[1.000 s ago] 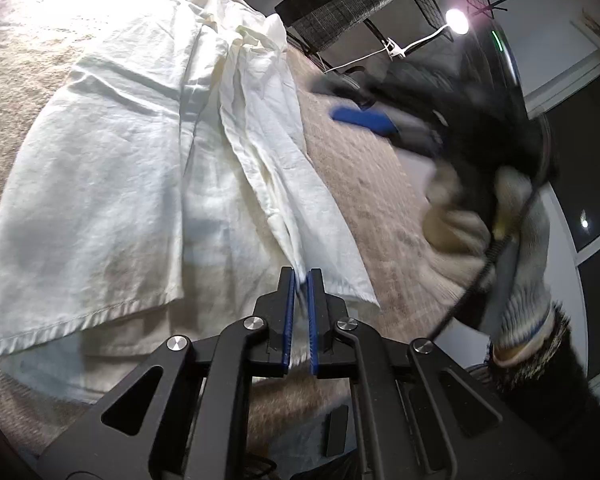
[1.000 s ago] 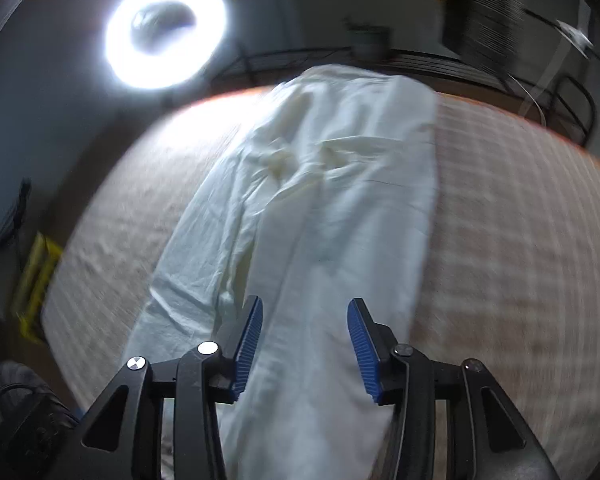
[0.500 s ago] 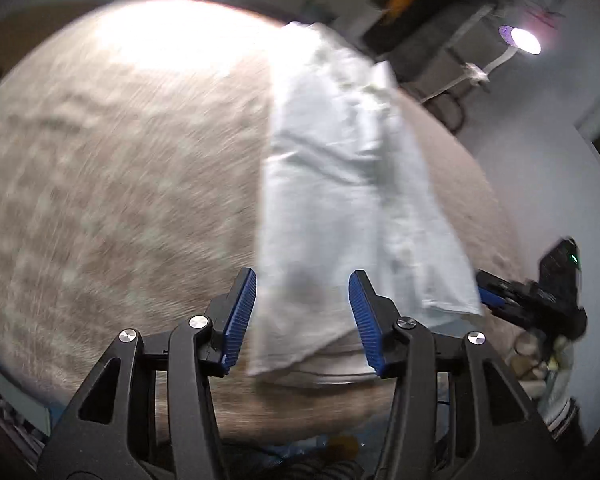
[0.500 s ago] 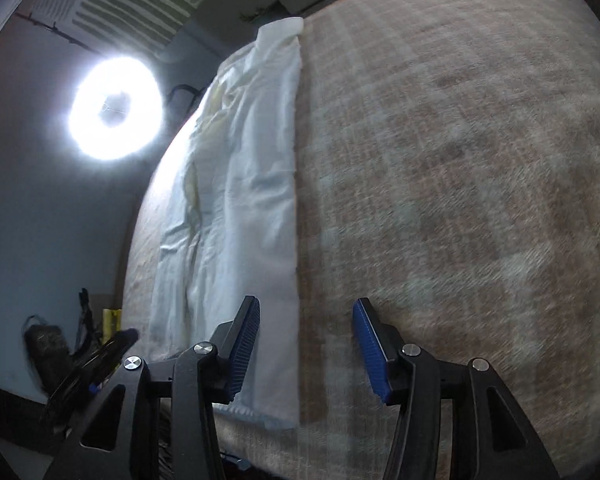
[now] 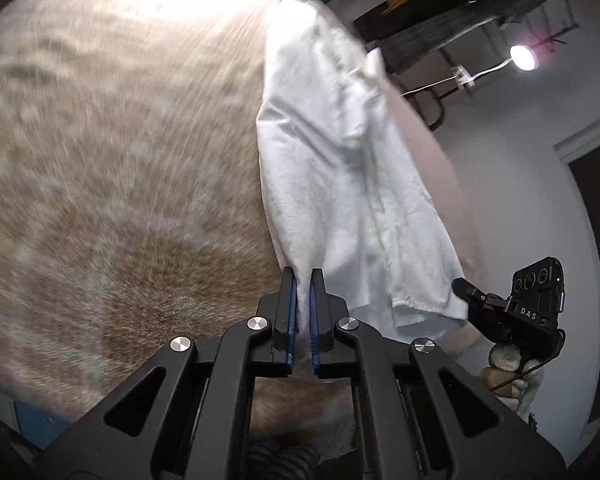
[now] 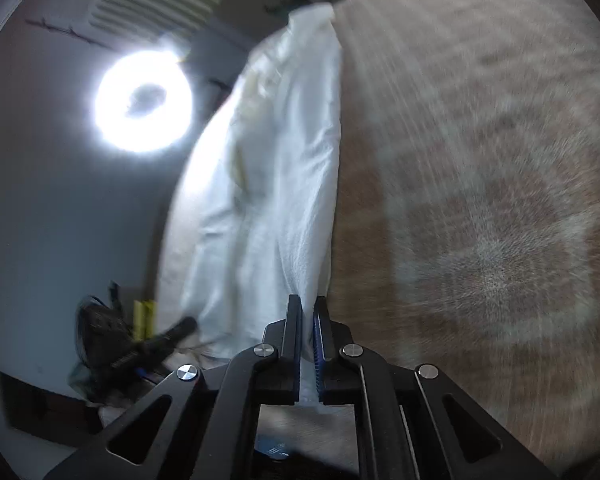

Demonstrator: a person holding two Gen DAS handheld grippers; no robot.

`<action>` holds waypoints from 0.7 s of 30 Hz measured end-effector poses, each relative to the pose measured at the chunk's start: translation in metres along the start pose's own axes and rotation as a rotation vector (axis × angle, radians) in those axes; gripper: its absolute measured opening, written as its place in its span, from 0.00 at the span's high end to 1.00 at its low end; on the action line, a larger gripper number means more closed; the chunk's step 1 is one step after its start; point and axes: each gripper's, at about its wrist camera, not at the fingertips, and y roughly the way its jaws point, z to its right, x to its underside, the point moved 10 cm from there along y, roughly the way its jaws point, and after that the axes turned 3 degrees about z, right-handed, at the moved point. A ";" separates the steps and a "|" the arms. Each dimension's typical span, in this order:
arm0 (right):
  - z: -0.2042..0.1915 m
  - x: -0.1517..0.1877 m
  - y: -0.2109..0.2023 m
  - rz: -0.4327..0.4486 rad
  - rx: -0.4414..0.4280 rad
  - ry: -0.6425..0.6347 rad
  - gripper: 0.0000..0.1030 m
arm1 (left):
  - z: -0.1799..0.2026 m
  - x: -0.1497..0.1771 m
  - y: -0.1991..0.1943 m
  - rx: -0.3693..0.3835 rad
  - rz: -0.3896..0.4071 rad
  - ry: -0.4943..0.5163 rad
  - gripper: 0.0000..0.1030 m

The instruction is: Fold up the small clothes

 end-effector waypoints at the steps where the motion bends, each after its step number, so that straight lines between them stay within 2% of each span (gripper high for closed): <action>1: -0.005 -0.002 -0.009 0.022 -0.011 -0.007 0.98 | 0.003 -0.003 -0.008 -0.005 0.015 0.030 0.97; 3: -0.011 -0.003 -0.019 0.057 -0.001 -0.035 0.98 | 0.002 -0.004 -0.015 -0.026 0.026 0.062 0.97; 4: -0.009 -0.001 -0.018 0.059 0.021 -0.045 0.98 | -0.004 0.000 -0.008 -0.047 0.007 0.067 0.97; 8: 0.014 0.016 0.011 -0.014 0.153 -0.059 0.98 | -0.024 0.012 0.007 -0.083 -0.036 0.033 0.97; 13: 0.020 0.019 0.021 -0.034 0.201 -0.092 0.98 | -0.020 0.015 0.012 -0.103 -0.033 0.076 0.97; 16: 0.019 0.018 0.024 -0.043 0.191 -0.096 0.95 | -0.016 0.013 0.015 -0.093 -0.035 0.071 0.97; 17: 0.017 0.019 0.026 -0.049 0.181 -0.093 0.90 | -0.017 0.013 0.012 -0.082 -0.038 0.053 0.95; 18: 0.018 0.018 0.024 -0.051 0.172 -0.086 0.81 | -0.019 0.009 0.015 -0.069 -0.041 0.038 0.93; 19: 0.020 0.018 0.020 -0.050 0.157 -0.075 0.76 | -0.022 0.009 0.013 -0.053 -0.046 0.015 0.87; 20: 0.026 0.018 0.008 -0.045 0.119 -0.059 0.70 | -0.026 0.009 0.011 -0.040 -0.053 -0.007 0.74; 21: 0.026 0.018 0.008 -0.045 0.119 -0.059 0.69 | -0.028 0.009 0.011 -0.023 -0.059 -0.032 0.66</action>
